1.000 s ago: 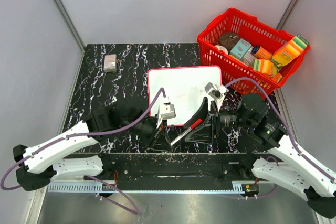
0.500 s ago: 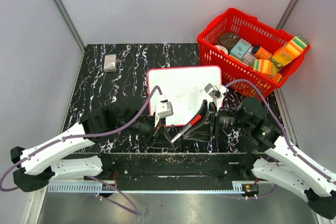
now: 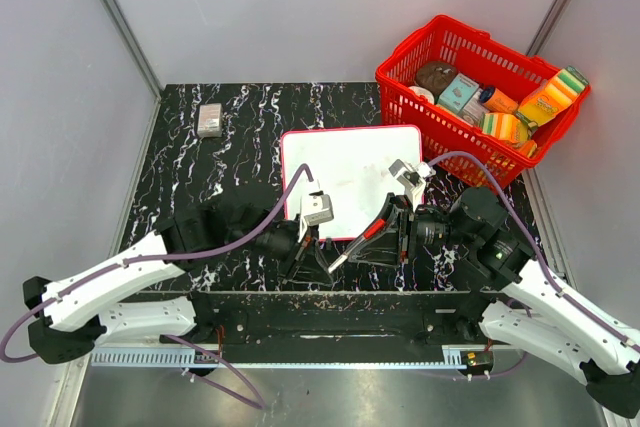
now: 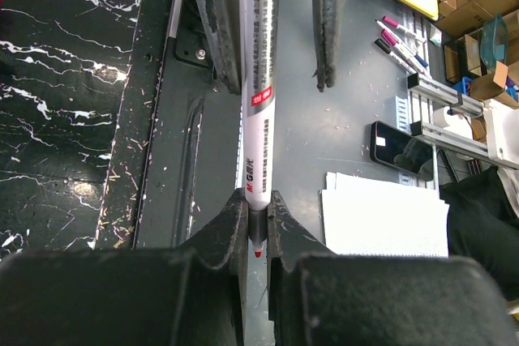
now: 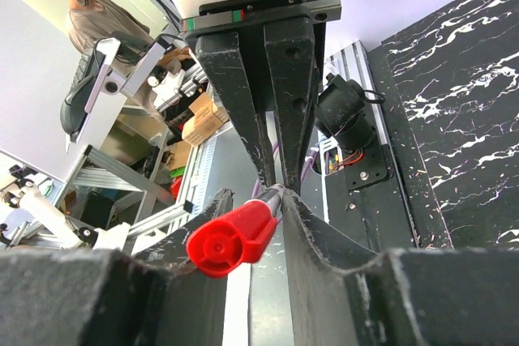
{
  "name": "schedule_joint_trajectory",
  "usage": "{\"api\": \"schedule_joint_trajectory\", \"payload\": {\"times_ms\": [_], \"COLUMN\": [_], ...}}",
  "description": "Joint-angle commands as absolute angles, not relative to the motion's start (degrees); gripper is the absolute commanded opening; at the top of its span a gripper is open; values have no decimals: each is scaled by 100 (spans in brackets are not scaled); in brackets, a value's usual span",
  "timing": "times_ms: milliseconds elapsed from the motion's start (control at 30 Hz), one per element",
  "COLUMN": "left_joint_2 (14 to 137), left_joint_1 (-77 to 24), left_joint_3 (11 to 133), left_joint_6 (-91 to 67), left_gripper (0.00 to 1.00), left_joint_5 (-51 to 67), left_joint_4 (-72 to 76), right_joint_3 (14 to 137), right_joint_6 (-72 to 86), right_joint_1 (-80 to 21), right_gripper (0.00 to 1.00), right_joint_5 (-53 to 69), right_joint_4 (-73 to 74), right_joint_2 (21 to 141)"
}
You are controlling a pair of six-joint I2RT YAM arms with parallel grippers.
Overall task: Write a sentence on the whiteboard
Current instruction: Pass from the left arm to the right
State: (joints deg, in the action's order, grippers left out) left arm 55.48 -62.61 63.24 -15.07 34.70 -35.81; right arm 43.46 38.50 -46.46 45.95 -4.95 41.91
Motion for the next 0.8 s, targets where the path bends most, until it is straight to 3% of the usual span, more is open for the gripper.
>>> {"api": "schedule_joint_trajectory", "payload": {"times_ms": [0, 133, 367, 533, 600, 633, 667, 767], "left_joint_2": [5590, 5608, 5616, 5616, 5590, 5555, 5459, 5187], "left_joint_1": [-6310, -6328, -6337, -6337, -6337, -6337, -6337, -6328], "left_joint_3": [6407, 6407, 6407, 6355, 6320, 6285, 6215, 6048], "left_joint_6": [-1547, -1547, -1547, -1556, -1573, -1573, -1599, -1713], "left_gripper": [0, 0, 0, 0, 35, 62, 99, 99], "left_joint_5": [3498, 3498, 3472, 3437, 3367, 3279, 3200, 2682], "left_joint_4": [-3208, -3208, -3164, -3155, -3146, -3120, -3051, -2866], "right_joint_3": [4359, 4368, 4351, 4298, 4280, 4263, 4263, 4263], "right_joint_6": [3946, 3920, 3920, 3929, 3903, 3885, 3841, 3710], "right_joint_1": [-4667, -4667, -4667, -4667, -4667, -4667, -4667, -4676], "right_gripper": [35, 34, 1, 0, 0, 0, 0, 0], "right_joint_5": [4561, 4605, 4641, 4500, 4325, 4272, 4141, 3799], "right_joint_4": [-826, -782, -765, -773, -721, -703, -616, -362], "right_joint_2": [4183, 4210, 4263, 4219, 4166, 4140, 4096, 4026]}}
